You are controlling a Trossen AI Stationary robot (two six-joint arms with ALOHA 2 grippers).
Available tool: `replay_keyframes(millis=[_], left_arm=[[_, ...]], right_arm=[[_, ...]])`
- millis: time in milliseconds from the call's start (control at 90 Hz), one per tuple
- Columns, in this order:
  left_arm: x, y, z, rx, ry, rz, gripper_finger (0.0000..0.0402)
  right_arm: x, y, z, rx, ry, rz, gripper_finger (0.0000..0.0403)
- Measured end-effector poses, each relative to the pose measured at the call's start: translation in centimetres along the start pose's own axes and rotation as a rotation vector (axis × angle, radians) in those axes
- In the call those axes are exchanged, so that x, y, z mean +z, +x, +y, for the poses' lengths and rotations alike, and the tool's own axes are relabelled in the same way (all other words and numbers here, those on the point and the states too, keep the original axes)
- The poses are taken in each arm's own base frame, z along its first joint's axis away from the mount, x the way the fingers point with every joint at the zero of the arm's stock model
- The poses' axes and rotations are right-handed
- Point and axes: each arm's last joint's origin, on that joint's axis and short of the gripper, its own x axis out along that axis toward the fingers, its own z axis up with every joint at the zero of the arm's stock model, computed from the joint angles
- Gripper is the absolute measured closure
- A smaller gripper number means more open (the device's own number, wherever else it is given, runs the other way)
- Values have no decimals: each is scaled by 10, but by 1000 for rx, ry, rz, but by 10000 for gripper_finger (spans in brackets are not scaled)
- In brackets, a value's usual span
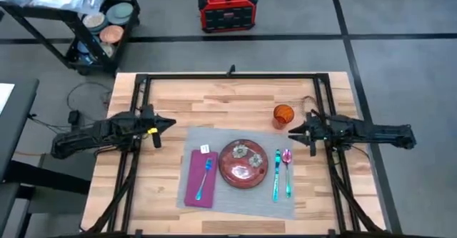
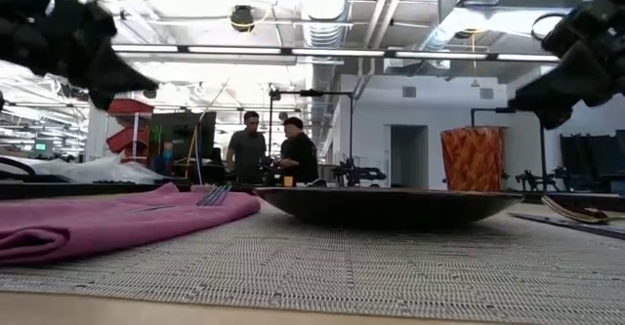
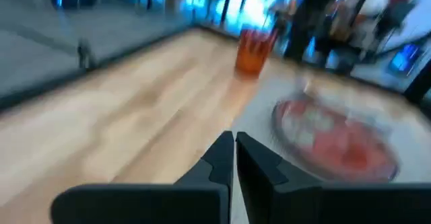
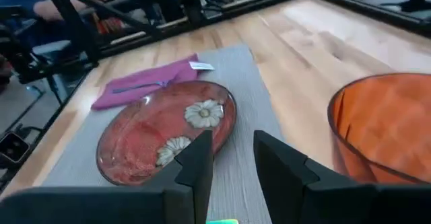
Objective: Set table place
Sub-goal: Return to Home Position
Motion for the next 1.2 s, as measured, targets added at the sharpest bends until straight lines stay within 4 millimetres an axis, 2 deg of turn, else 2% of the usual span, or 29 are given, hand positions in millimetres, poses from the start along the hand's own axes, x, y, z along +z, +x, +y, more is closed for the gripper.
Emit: replay_keyframes(millis=[144,644,1200], left_arm=[[3,2,-1,-18,-15,-84,401],[2,3,-1,-15,-26,-85,401],[0,3,-1,-14,-43,-75,401]], right_arm=[[0,0,0,-2,-11,-3,308],[1,0,-6,-86,-46,-10,308],[1,0,-7,-105,-44,-13,308]])
